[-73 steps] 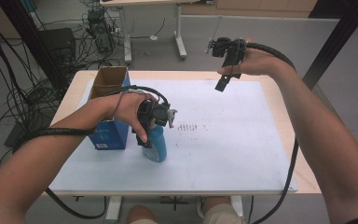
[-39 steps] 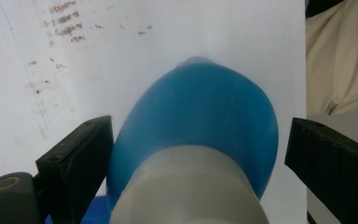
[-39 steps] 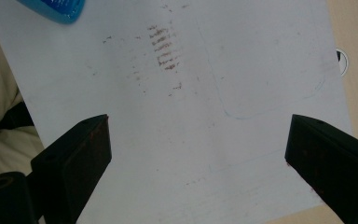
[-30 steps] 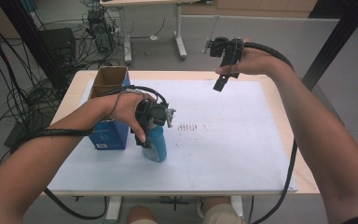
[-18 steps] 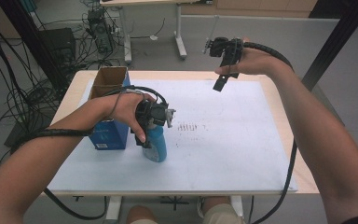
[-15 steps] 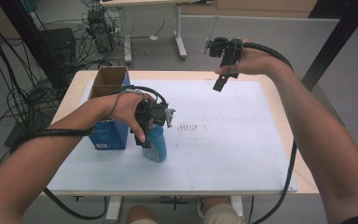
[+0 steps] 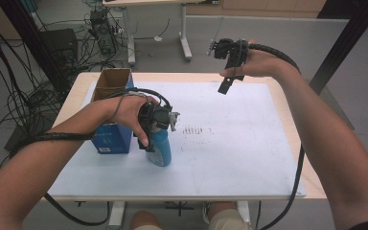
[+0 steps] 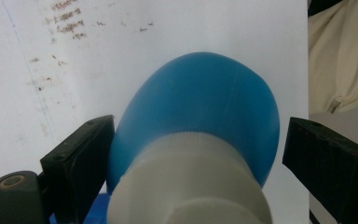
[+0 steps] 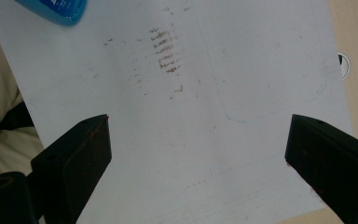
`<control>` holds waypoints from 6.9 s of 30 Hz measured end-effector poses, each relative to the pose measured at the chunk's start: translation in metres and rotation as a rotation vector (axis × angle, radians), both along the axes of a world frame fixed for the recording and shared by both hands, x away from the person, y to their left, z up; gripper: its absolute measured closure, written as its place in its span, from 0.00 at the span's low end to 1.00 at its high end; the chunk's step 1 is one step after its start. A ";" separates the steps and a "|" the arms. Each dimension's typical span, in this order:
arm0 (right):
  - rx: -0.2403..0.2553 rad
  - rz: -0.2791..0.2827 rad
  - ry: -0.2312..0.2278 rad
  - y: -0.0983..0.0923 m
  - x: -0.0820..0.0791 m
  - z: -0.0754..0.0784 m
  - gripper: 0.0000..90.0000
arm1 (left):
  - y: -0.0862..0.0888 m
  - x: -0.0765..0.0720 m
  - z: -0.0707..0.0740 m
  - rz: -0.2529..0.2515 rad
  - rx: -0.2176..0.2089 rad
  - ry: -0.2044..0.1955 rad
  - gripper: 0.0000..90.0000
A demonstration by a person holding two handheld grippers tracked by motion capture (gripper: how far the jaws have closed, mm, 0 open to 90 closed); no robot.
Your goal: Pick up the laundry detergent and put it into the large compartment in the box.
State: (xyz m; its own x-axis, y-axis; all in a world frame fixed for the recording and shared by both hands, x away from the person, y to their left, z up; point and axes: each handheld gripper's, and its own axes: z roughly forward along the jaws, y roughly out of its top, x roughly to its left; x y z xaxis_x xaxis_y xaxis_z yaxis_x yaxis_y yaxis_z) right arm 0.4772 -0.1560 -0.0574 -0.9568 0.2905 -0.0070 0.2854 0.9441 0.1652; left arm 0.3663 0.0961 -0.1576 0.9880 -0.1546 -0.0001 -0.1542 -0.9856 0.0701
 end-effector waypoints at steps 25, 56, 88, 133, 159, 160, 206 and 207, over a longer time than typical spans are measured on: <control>0.002 0.002 0.002 0.002 0.000 -0.002 0.08 | 0.002 -0.004 -0.002 -0.018 0.003 -0.043 0.24; 0.000 0.008 0.005 0.004 0.001 -0.002 0.08 | -0.006 0.003 -0.003 -0.055 0.038 -0.030 0.38; 0.002 0.009 0.011 0.007 0.004 -0.006 0.08 | -0.007 0.006 -0.003 -0.052 0.043 -0.018 0.38; -0.013 0.012 0.022 0.014 0.006 -0.010 0.08 | -0.008 0.007 -0.003 -0.036 0.046 -0.009 0.39; -0.021 0.020 0.028 0.019 0.008 -0.012 0.08 | -0.008 0.009 -0.002 -0.022 0.041 -0.002 0.39; -0.019 0.018 0.027 0.018 0.008 -0.013 0.08 | -0.008 0.009 -0.002 -0.020 0.041 -0.001 0.39; 0.009 0.000 0.032 -0.002 0.000 -0.015 0.09 | -0.019 -0.001 0.064 0.206 0.042 -0.011 0.41; 0.016 0.000 0.031 -0.004 -0.001 -0.016 0.09 | -0.019 -0.001 0.068 0.218 0.042 -0.010 0.41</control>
